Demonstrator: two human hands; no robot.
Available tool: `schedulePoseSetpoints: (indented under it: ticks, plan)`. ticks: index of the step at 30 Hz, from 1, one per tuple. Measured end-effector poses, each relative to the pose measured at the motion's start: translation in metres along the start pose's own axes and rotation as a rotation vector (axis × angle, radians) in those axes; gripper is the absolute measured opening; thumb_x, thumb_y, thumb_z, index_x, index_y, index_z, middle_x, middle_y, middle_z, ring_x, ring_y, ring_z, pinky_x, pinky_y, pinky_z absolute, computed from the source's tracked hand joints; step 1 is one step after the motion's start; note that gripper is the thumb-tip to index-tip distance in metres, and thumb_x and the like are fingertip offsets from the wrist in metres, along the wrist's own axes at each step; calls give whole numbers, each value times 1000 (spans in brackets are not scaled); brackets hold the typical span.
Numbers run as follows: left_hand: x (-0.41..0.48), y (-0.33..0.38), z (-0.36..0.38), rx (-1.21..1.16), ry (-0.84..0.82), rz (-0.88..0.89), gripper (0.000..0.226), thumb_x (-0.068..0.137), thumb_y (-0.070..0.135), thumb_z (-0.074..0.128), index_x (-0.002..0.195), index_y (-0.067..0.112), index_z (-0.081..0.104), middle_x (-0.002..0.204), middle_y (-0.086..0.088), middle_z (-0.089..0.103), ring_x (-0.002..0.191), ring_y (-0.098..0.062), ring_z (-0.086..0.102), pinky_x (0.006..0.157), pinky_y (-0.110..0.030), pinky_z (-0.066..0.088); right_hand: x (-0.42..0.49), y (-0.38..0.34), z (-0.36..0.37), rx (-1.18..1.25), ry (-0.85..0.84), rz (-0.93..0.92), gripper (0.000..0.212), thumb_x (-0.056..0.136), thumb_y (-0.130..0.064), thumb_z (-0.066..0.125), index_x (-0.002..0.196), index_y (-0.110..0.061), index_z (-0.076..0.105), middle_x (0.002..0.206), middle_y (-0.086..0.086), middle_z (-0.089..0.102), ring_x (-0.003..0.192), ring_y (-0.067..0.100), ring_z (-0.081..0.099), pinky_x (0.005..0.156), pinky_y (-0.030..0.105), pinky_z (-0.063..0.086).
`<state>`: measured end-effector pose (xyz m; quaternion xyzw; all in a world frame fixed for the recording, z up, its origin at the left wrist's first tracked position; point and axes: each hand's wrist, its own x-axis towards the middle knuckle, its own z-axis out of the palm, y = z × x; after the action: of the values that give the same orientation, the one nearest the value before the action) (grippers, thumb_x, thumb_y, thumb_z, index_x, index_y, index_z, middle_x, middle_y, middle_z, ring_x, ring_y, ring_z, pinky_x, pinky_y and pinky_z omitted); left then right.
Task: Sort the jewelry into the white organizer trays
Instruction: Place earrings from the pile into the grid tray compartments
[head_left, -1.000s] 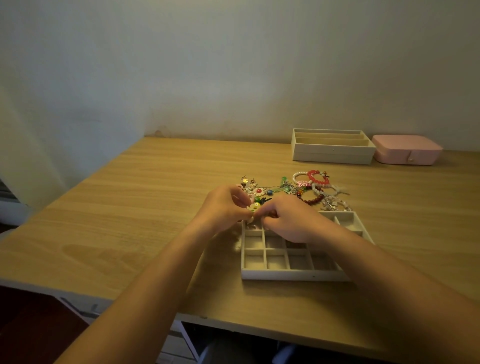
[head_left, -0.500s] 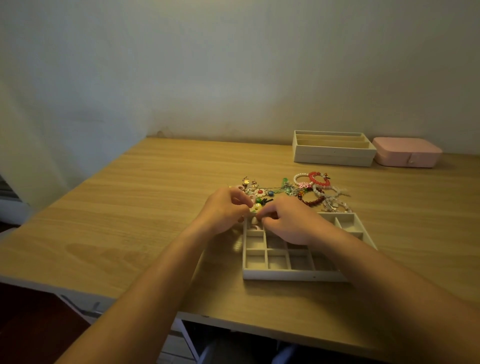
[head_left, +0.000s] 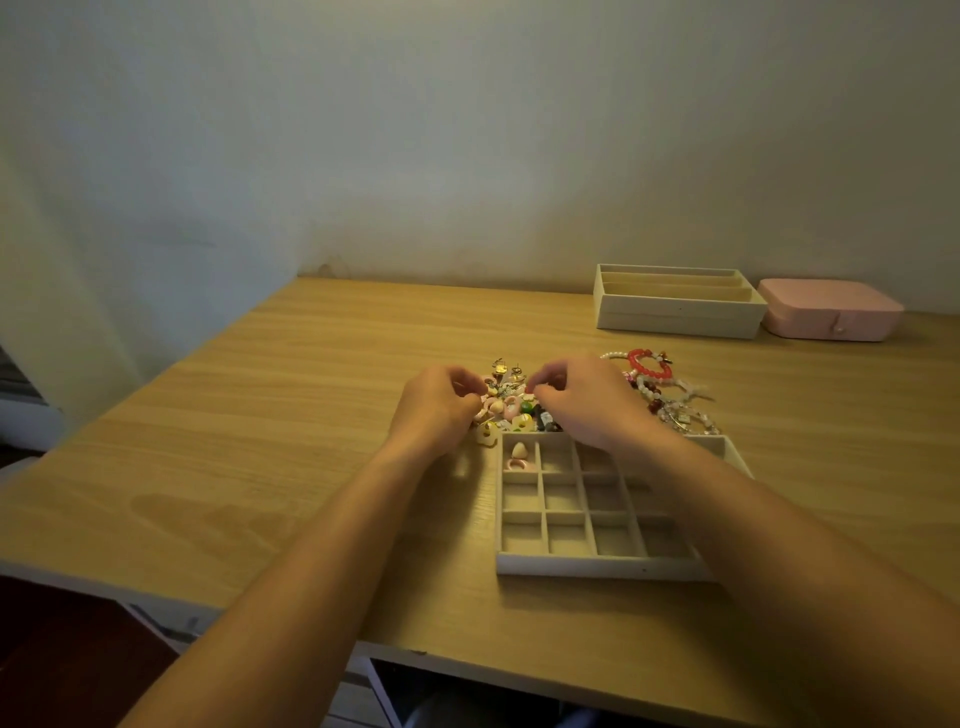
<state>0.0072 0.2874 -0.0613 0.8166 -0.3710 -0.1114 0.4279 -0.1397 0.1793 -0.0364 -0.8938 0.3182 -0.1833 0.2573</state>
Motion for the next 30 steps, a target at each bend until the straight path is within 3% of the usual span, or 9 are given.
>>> schedulePoseSetpoints:
  ticks: [2, 6, 9, 14, 17, 20, 24, 30]
  plan:
    - [6, 1, 4, -15, 12, -3, 27, 90, 9, 62, 80, 34, 66, 91, 2, 71, 81, -11, 66, 60, -22, 49, 13, 1, 4, -15, -46, 33, 21, 95, -24, 63, 112, -26, 75, 113, -2, 71, 101, 16, 65, 93, 43, 57]
    - [17, 6, 10, -93, 82, 22, 22, 89, 10, 62, 84, 30, 69, 86, 4, 70, 77, -8, 63, 71, -27, 51, 29, -3, 14, -82, -79, 39, 21, 89, -35, 75, 107, -26, 75, 107, -3, 71, 101, 17, 64, 91, 42, 56]
    - [20, 8, 10, -133, 123, 53, 19, 88, 10, 61, 90, 25, 73, 80, 12, 65, 75, 4, 58, 71, -24, 48, 33, -5, 22, -143, -88, 14, 16, 89, -39, 75, 96, -25, 77, 91, -7, 71, 86, 11, 64, 78, 34, 56]
    - [22, 0, 9, -204, 170, 86, 21, 87, 7, 61, 91, 24, 73, 85, 10, 69, 79, 3, 61, 69, -16, 48, 36, 0, 27, -198, -103, -6, 6, 92, -29, 72, 86, -27, 71, 84, -11, 64, 83, 11, 60, 65, 28, 44]
    - [23, -5, 4, -234, 181, 90, 20, 87, 6, 62, 90, 23, 73, 88, 8, 70, 82, 4, 60, 73, -16, 48, 37, 4, 23, -135, -149, -26, 7, 91, -32, 72, 86, -29, 70, 85, -14, 62, 84, 7, 59, 68, 28, 43]
    - [23, -7, -1, -252, 203, 80, 20, 88, 6, 62, 90, 23, 72, 88, 8, 69, 79, 5, 59, 65, -5, 42, 36, 7, 21, -101, -185, -32, 15, 82, -42, 80, 91, -31, 74, 89, -18, 60, 90, 7, 58, 74, 30, 47]
    - [21, -7, 0, -240, 199, 79, 18, 88, 7, 62, 91, 21, 73, 87, 9, 69, 78, 6, 58, 62, -2, 40, 39, 5, 21, -108, -196, -22, 24, 77, -43, 84, 96, -30, 76, 94, -15, 59, 98, 11, 59, 78, 30, 47]
    - [17, -6, 5, -212, 153, 99, 17, 89, 10, 62, 92, 23, 73, 88, 11, 68, 81, 3, 61, 61, -4, 42, 41, 0, 24, -94, -202, -68, 17, 82, -33, 84, 92, -24, 73, 85, -14, 63, 85, 8, 62, 69, 26, 46]
